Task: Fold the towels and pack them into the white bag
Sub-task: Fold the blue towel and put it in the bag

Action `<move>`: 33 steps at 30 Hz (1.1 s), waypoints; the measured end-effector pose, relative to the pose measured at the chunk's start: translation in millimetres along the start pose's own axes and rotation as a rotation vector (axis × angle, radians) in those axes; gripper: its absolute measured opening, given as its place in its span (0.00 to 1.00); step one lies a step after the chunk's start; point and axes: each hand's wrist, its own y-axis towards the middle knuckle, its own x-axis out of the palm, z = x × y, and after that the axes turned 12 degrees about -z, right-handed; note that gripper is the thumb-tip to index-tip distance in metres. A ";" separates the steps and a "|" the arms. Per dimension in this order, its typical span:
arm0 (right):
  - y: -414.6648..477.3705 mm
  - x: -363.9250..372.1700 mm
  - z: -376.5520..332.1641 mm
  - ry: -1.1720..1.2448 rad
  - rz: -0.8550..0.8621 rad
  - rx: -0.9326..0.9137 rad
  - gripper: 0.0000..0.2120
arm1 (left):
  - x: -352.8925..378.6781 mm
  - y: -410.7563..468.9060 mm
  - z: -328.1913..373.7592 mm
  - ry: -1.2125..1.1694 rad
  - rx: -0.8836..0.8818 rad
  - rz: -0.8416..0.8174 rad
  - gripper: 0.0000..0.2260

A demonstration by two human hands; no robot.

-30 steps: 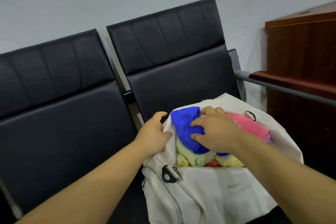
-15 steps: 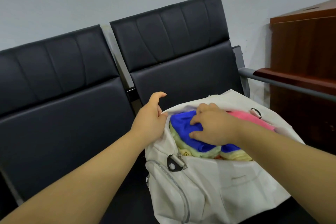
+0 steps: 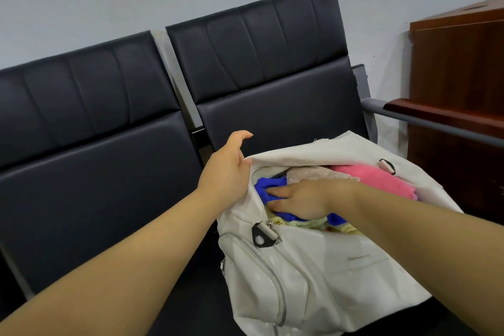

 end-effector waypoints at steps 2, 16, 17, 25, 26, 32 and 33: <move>7.3 1.2 3.9 0.012 -0.029 0.013 0.24 | 0.4 -1.1 -1.5 0.016 -0.005 -0.006 0.23; -86.6 60.8 -45.7 0.102 0.494 -0.032 0.24 | -21.0 -112.0 -26.6 -0.059 -0.085 -0.161 0.23; -91.4 67.1 -63.7 0.063 0.497 -0.036 0.26 | -28.8 -134.8 -36.2 -0.034 -0.096 -0.167 0.24; -59.6 130.1 -246.6 -0.210 0.327 -0.228 0.32 | -130.5 -344.8 -196.0 0.072 -0.411 -0.288 0.30; -47.5 137.7 -273.6 -0.193 0.276 -0.263 0.32 | -146.5 -370.7 -219.6 0.076 -0.484 -0.279 0.30; 42.6 197.3 -433.2 -0.056 0.026 -0.446 0.30 | -200.6 -512.4 -347.6 0.072 -0.750 -0.139 0.30; 57.7 208.2 -456.2 -0.039 -0.002 -0.467 0.30 | -201.6 -529.0 -365.2 0.057 -0.797 -0.151 0.31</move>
